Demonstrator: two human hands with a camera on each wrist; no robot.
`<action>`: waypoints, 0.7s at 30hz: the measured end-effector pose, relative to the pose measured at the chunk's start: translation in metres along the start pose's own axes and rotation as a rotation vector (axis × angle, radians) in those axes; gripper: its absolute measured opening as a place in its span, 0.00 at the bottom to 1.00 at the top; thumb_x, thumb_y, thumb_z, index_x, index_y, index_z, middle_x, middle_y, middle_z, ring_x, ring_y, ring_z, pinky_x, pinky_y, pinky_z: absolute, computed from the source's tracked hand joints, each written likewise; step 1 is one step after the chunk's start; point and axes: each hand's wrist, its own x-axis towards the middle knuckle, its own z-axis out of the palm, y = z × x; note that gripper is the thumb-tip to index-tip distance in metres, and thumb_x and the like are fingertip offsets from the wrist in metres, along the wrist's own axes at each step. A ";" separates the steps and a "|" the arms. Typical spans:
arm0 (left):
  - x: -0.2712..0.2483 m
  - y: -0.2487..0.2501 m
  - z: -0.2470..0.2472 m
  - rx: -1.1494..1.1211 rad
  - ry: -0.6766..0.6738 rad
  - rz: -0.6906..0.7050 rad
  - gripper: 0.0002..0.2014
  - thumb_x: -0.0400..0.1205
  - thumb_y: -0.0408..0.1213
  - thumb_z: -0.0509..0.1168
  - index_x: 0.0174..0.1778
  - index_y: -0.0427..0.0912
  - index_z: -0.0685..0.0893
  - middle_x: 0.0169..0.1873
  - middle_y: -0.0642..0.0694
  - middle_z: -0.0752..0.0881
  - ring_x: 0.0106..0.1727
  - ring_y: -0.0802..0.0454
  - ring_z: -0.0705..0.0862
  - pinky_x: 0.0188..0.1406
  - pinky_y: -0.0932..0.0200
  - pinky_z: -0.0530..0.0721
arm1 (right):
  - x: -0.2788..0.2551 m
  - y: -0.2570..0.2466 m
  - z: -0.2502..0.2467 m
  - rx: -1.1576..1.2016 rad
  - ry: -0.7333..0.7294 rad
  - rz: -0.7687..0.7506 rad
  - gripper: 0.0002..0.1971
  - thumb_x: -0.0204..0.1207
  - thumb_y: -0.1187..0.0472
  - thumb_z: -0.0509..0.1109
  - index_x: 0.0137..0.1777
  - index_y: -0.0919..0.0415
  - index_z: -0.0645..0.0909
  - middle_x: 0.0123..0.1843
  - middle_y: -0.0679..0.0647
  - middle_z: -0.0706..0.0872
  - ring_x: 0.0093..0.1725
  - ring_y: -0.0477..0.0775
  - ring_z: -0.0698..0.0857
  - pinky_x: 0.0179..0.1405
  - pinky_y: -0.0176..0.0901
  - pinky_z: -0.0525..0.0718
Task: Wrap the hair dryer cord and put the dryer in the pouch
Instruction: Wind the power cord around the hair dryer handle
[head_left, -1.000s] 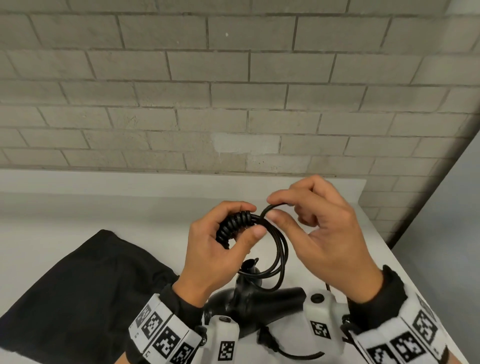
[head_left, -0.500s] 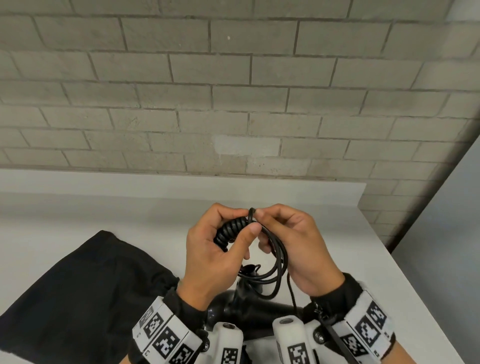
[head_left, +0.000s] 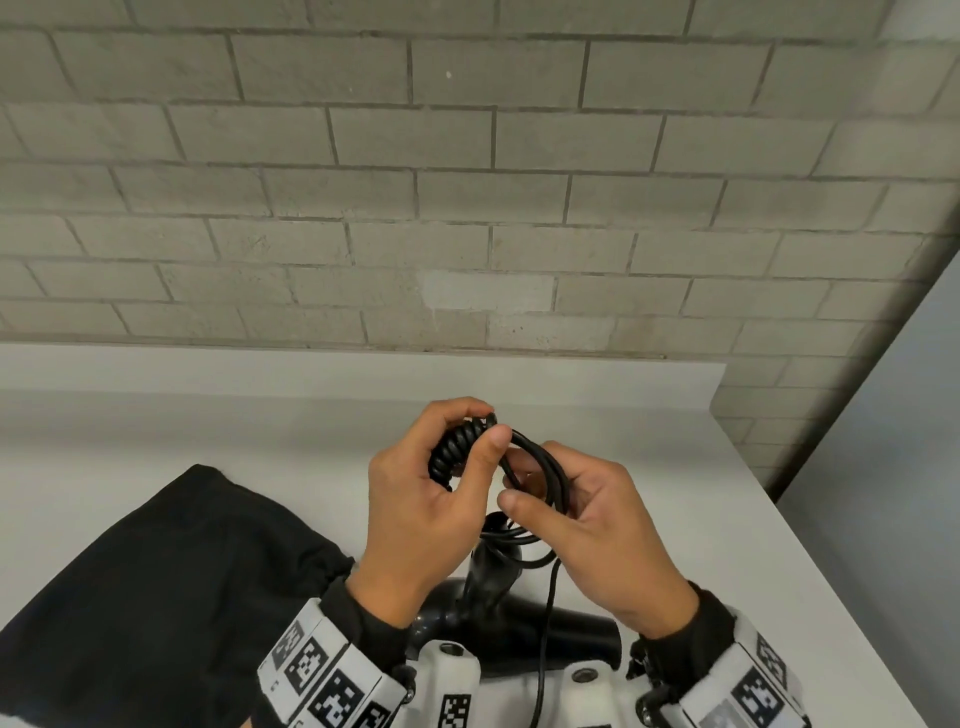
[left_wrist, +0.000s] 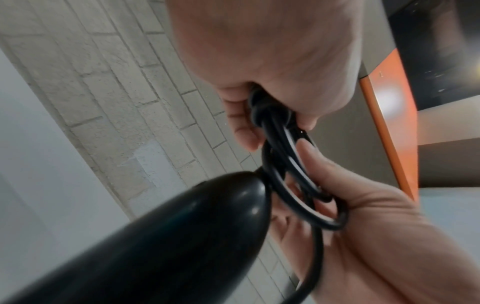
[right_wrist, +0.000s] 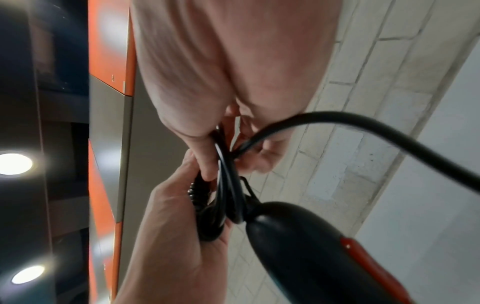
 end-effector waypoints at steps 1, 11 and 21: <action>0.001 0.001 0.000 0.017 -0.021 -0.009 0.10 0.82 0.47 0.68 0.54 0.47 0.87 0.36 0.60 0.88 0.36 0.61 0.88 0.40 0.66 0.85 | 0.001 0.000 -0.002 -0.014 0.002 -0.007 0.11 0.75 0.67 0.76 0.53 0.52 0.89 0.40 0.53 0.88 0.44 0.65 0.85 0.51 0.55 0.86; 0.007 0.014 0.000 -0.222 -0.010 -0.355 0.07 0.78 0.43 0.72 0.47 0.45 0.90 0.38 0.51 0.92 0.42 0.60 0.88 0.44 0.71 0.83 | 0.007 -0.002 -0.004 -0.160 0.127 -0.030 0.17 0.67 0.63 0.83 0.52 0.48 0.84 0.41 0.46 0.92 0.45 0.50 0.88 0.52 0.49 0.83; 0.006 0.010 0.005 -0.236 0.061 -0.272 0.06 0.80 0.41 0.71 0.51 0.48 0.89 0.40 0.49 0.91 0.45 0.56 0.89 0.51 0.66 0.84 | -0.003 0.026 0.019 -1.034 0.569 -0.405 0.11 0.77 0.45 0.71 0.49 0.49 0.91 0.55 0.55 0.86 0.47 0.58 0.76 0.38 0.49 0.76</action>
